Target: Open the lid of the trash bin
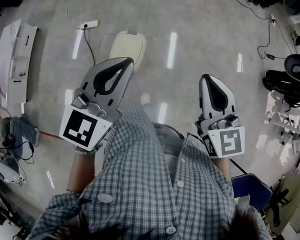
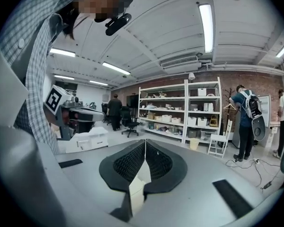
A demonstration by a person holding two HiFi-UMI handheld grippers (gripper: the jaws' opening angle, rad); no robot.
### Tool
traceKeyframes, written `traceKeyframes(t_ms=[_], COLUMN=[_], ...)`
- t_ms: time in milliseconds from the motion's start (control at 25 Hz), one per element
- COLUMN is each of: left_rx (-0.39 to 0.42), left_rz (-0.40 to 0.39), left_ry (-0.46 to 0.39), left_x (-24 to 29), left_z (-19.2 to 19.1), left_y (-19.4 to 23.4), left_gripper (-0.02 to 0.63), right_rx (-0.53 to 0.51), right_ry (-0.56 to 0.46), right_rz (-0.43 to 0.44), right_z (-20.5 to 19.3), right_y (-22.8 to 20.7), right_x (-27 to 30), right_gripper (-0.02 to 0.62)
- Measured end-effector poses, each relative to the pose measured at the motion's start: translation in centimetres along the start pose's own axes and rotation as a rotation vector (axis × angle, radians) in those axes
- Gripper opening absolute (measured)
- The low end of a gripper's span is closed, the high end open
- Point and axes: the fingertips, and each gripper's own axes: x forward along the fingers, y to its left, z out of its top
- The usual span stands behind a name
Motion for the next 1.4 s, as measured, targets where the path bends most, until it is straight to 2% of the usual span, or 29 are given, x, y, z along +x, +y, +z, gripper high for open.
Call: traceKeyframes(t_ms=[360, 720, 1080, 1400], left_rx=[-0.007, -0.041, -0.081, -0.088], left_rz=[0.092, 0.235, 0.408, 0.532], left_ry=[0.005, 0.017, 0.019, 0.086], left_x=[0.5, -2.0, -2.4, -0.5], left_z=[0.0, -0.6, -1.4, -2.7], left_y=[5.3, 8.8, 10.4, 13.1], left_gripper=[-0.002, -0.002, -0.002, -0.002], right_rx=[-0.026, -0.065, -0.127, -0.162], right_ry=[0.011, 0.035, 0.024, 0.066], right_rz=[0.078, 0.196, 0.409, 0.604], right_z=[0.9, 1.9, 2.2, 0.9], right_y=[-0.5, 0.6, 2.2, 2.2], right_x=[6.7, 11.8, 16.9, 22.1], right_gripper=[0.021, 0.021, 0.021, 0.021])
